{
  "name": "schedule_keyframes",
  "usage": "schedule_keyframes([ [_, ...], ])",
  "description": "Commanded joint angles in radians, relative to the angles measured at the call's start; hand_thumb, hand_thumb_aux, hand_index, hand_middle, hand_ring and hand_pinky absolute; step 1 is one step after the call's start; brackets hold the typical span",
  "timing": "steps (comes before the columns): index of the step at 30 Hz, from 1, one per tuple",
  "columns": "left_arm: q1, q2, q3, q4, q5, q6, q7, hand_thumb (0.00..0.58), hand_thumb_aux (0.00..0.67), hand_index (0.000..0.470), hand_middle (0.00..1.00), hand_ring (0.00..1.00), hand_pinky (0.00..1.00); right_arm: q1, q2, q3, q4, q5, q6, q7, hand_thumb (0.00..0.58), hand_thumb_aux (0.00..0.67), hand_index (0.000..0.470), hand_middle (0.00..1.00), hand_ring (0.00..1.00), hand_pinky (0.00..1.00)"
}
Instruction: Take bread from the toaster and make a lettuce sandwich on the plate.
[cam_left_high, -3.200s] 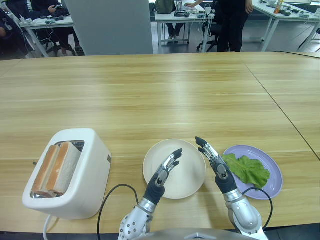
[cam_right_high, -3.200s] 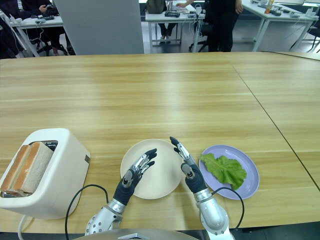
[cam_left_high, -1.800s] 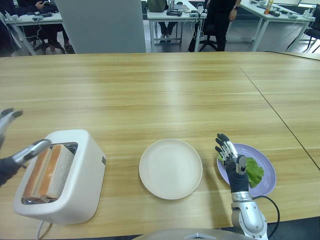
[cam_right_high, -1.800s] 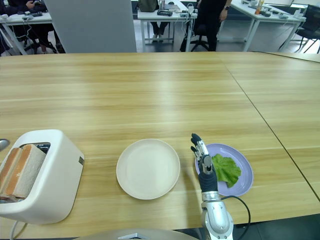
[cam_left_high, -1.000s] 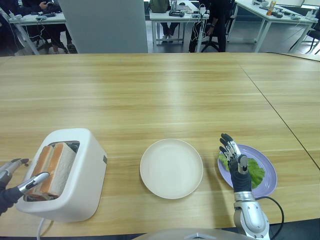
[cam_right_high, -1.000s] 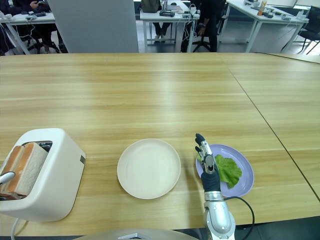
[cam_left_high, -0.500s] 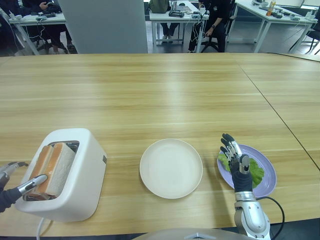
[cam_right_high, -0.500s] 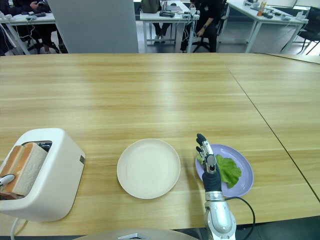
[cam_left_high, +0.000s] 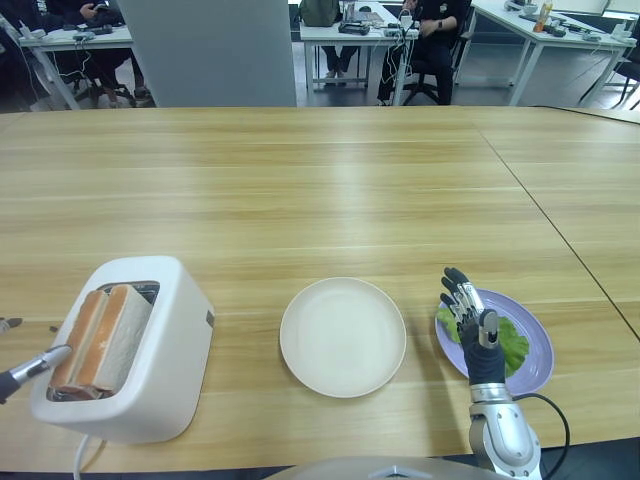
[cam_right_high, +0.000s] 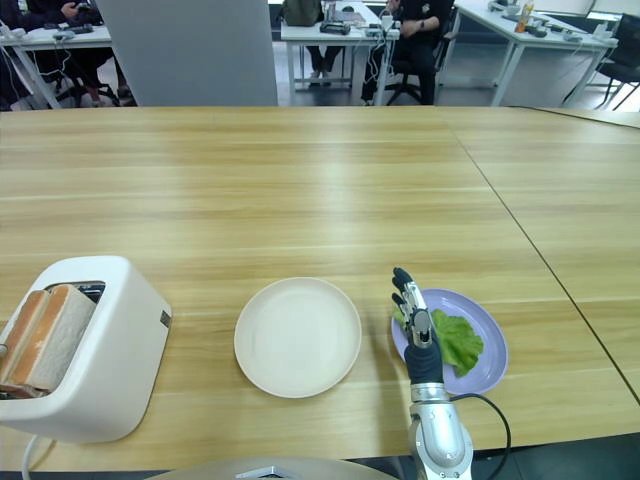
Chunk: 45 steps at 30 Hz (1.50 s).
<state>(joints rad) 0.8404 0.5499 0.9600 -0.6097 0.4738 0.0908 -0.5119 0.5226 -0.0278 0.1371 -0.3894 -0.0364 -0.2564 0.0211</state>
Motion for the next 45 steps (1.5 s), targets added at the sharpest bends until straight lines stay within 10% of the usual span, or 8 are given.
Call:
schedule_keyframes([
  [1, 0.013, -0.008, -0.030, -0.022, 0.006, -0.012, -0.018, 0.000, 0.000, 0.000, 0.00, 0.00, 0.00, 0.007, -0.003, -0.015, 0.004, 0.009, 0.012, 0.001, 0.000, 0.000, 0.000, 0.00, 0.00, 0.00],
  [10, 0.018, -0.027, -0.055, -0.025, 0.037, -0.035, -0.005, 0.023, 0.013, 0.009, 0.00, 0.00, 0.00, 0.001, -0.003, -0.021, 0.004, 0.016, 0.017, 0.005, 0.000, 0.000, 0.000, 0.00, 0.00, 0.00],
  [11, 0.017, -0.028, -0.054, -0.025, 0.039, -0.035, -0.004, 0.482, 0.394, 0.271, 0.00, 0.00, 0.00, 0.002, -0.003, -0.021, 0.006, 0.016, 0.017, 0.006, 0.000, 0.000, 0.000, 0.00, 0.00, 0.00],
  [12, 0.013, -0.027, -0.053, -0.022, 0.037, -0.036, -0.003, 0.580, 0.670, 0.460, 0.00, 0.00, 0.00, 0.001, -0.003, -0.022, 0.009, 0.015, 0.016, 0.005, 0.000, 0.000, 0.000, 0.00, 0.00, 0.00],
  [32, -0.007, -0.025, -0.062, -0.026, -0.006, -0.029, -0.014, 0.580, 0.670, 0.460, 0.00, 0.00, 0.00, -0.006, 0.003, -0.027, 0.027, 0.017, 0.018, 0.005, 0.000, 0.000, 0.000, 0.00, 0.00, 0.00],
  [45, -0.249, -0.019, 0.001, -0.068, -0.195, 0.061, 0.045, 0.580, 0.670, 0.460, 0.00, 0.00, 0.00, -0.015, 0.004, -0.020, 0.036, 0.009, 0.020, 0.004, 0.000, 0.000, 0.000, 0.00, 0.00, 0.00],
])
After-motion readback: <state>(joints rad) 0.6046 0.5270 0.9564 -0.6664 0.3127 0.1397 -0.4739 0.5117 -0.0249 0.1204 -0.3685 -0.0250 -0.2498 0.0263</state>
